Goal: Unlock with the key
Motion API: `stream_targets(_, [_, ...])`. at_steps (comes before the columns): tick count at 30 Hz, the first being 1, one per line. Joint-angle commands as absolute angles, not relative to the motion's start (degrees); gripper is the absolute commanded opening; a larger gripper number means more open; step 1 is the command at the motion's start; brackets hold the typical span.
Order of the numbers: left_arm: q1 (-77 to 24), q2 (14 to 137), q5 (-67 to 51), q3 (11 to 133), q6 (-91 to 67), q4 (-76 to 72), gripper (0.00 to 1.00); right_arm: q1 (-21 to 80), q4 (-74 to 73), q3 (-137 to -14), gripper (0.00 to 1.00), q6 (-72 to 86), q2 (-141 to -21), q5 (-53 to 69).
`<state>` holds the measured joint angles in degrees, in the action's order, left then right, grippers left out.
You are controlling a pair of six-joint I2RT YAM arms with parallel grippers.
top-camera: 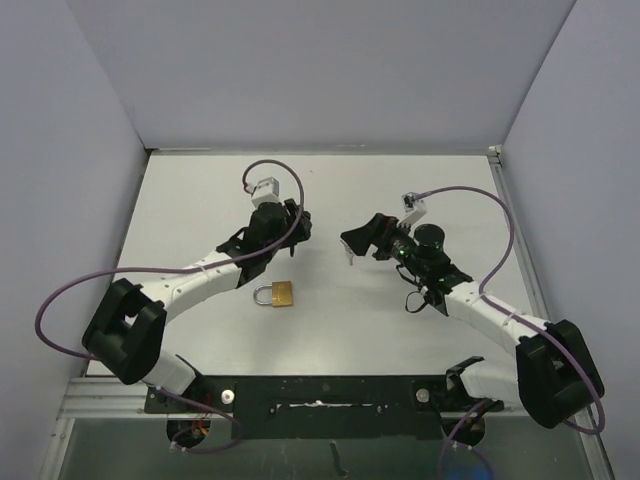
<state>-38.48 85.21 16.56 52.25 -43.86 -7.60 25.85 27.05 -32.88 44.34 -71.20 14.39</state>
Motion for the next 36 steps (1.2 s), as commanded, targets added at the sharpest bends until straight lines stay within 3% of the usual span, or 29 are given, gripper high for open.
stream_targets(1, [-34.38,86.77,21.72,59.69,-36.54,-5.6,0.0,25.33,19.3,-33.36,0.98,38.7,-65.15,9.72])
stream_targets(10, [-30.95,93.74,33.27,64.07,-29.8,-0.18,0.0,24.68,13.3,-32.82,0.98,36.31,-59.88,8.8])
stream_targets(36, [-26.72,99.73,30.6,64.21,-35.46,-1.79,0.0,23.8,14.25,-32.34,0.98,36.9,-61.28,10.6])
